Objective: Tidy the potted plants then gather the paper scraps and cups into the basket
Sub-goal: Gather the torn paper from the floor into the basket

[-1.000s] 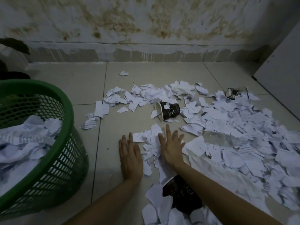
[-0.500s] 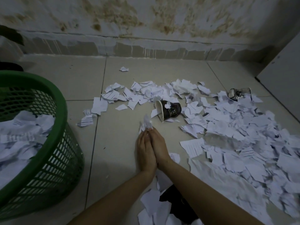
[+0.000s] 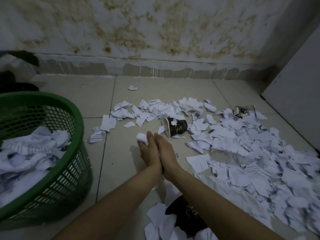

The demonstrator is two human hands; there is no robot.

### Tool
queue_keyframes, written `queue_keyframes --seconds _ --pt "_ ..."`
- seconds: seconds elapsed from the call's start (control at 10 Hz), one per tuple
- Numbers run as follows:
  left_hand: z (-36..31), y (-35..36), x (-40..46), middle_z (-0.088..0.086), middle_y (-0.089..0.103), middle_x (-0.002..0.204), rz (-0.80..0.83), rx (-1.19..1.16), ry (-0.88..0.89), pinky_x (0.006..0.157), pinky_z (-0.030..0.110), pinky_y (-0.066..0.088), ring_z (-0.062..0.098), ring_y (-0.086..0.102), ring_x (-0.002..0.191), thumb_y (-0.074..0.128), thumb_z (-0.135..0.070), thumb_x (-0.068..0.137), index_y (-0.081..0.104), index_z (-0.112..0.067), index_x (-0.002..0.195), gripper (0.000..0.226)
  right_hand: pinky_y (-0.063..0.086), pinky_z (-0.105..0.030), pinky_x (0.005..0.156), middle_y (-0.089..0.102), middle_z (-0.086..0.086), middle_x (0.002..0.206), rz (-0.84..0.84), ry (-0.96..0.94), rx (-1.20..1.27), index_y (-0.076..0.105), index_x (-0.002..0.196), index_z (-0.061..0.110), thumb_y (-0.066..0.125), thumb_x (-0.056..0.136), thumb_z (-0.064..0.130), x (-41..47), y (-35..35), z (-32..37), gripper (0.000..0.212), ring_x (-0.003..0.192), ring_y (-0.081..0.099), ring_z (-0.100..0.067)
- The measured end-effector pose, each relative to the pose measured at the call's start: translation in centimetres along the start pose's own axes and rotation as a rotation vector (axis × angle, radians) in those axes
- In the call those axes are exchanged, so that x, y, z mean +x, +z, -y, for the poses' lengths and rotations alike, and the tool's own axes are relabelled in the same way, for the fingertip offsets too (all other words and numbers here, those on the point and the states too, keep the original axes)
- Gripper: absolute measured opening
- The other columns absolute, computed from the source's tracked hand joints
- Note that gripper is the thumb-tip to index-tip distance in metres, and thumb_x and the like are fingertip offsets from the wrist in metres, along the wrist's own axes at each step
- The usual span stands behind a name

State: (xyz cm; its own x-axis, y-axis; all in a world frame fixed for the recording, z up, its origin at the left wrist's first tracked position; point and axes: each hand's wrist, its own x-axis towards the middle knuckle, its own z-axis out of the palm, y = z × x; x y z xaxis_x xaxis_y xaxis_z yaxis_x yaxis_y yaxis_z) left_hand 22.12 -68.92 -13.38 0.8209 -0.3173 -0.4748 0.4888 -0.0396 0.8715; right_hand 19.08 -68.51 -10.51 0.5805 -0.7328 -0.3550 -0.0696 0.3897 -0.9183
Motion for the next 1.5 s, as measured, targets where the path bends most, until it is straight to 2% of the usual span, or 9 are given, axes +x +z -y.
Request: queue_keyframes --seconds 0.1,0.3,0.4,0.6,0.7,0.8,1.0,1.3,1.5 --pt "-1.6 0.1 -0.3 0.015 0.060 0.103 -0.026 0.056 -0.013 0.080 0.034 0.044 0.028 0.060 0.099 0.043 -0.030 0.096 0.050 0.000 0.115 0.036 0.041 -0.025 0.075 0.051 -0.002 0.086 -0.076 -0.048 -0.040 0.052 0.092 0.013 0.044 0.096 0.020 -0.3 0.6 1.3 0.011 0.088 0.052 -0.018" --pt "-4.3 -0.2 -1.2 0.028 0.060 0.113 0.000 0.100 -0.060 0.088 0.039 0.045 0.037 0.057 0.105 0.036 -0.019 0.096 0.058 0.011 0.106 0.038 0.041 -0.020 0.062 0.056 0.003 0.081 -0.094 -0.115 -0.206 0.052 0.095 0.016 0.039 0.096 0.021 -1.1 0.7 3.0 0.014 0.076 0.053 -0.010" --pt "-5.0 0.0 -1.5 0.033 0.054 0.122 0.093 0.022 -0.039 0.076 0.030 0.046 0.038 0.054 0.112 0.031 -0.015 0.101 0.051 0.015 0.114 0.038 0.043 -0.021 0.063 0.056 0.004 0.078 -0.040 -0.182 -0.185 0.052 0.086 0.017 0.044 0.096 0.023 -1.8 1.0 4.1 0.014 0.071 0.054 -0.009" --pt "-9.2 -0.7 -5.4 0.025 0.053 0.128 0.064 -0.025 0.030 0.092 0.035 0.045 0.036 0.051 0.119 0.025 -0.023 0.100 0.049 0.006 0.122 0.044 0.047 -0.022 0.062 0.062 0.001 0.070 -0.115 -0.269 -0.072 0.061 0.079 0.013 0.054 0.092 0.020 -2.7 2.0 6.2 0.016 0.065 0.059 -0.011" --pt "-10.9 -0.7 -5.2 0.025 0.061 0.115 0.014 -0.061 0.091 0.075 0.028 0.043 0.035 0.058 0.108 0.031 -0.020 0.099 0.058 0.009 0.108 0.040 0.045 -0.023 0.059 0.059 -0.004 0.061 -0.115 -0.277 0.009 0.060 0.068 0.010 0.058 0.088 0.013 -3.0 2.8 8.1 0.021 0.058 0.056 -0.014" --pt "-13.4 -0.7 -5.4 0.025 0.063 0.109 0.006 -0.065 0.150 0.085 0.036 0.044 0.035 0.058 0.104 0.032 -0.017 0.098 0.060 0.011 0.102 0.039 0.042 -0.015 0.049 0.053 0.003 0.048 -0.039 -0.327 0.037 0.052 0.061 0.011 0.057 0.088 0.011 -3.2 4.1 10.2 0.028 0.047 0.050 -0.009" --pt "-18.7 -4.7 -5.0 0.001 0.051 0.059 -0.089 -0.148 0.302 0.050 0.024 0.036 0.015 0.049 0.056 0.036 -0.015 0.096 0.048 -0.011 0.056 0.042 0.036 -0.025 0.057 0.044 0.002 0.048 0.161 -0.387 0.036 0.048 0.059 0.011 0.052 0.092 0.011 -3.9 10.2 12.6 0.033 0.050 0.042 -0.012" --pt "-23.8 -17.0 -1.7 0.011 0.058 0.076 -0.290 -0.116 0.471 0.072 0.033 0.041 0.025 0.055 0.078 0.040 -0.017 0.095 0.053 -0.010 0.069 0.030 0.045 -0.013 0.048 0.056 0.004 0.067 0.440 -0.416 -0.038 0.052 0.073 0.021 0.044 0.097 0.022 -6.0 22.1 10.8 0.025 0.063 0.054 -0.007" --pt "-22.0 -24.0 1.5 0.027 0.058 0.118 -0.308 0.278 0.254 0.098 0.046 0.045 0.039 0.056 0.108 0.033 -0.022 0.099 0.055 0.006 0.118 0.041 0.042 -0.015 0.043 0.049 -0.003 0.073 0.632 -0.242 -0.409 0.048 0.102 0.006 0.037 0.098 0.018 -5.4 25.2 7.5 0.017 0.064 0.048 -0.012"
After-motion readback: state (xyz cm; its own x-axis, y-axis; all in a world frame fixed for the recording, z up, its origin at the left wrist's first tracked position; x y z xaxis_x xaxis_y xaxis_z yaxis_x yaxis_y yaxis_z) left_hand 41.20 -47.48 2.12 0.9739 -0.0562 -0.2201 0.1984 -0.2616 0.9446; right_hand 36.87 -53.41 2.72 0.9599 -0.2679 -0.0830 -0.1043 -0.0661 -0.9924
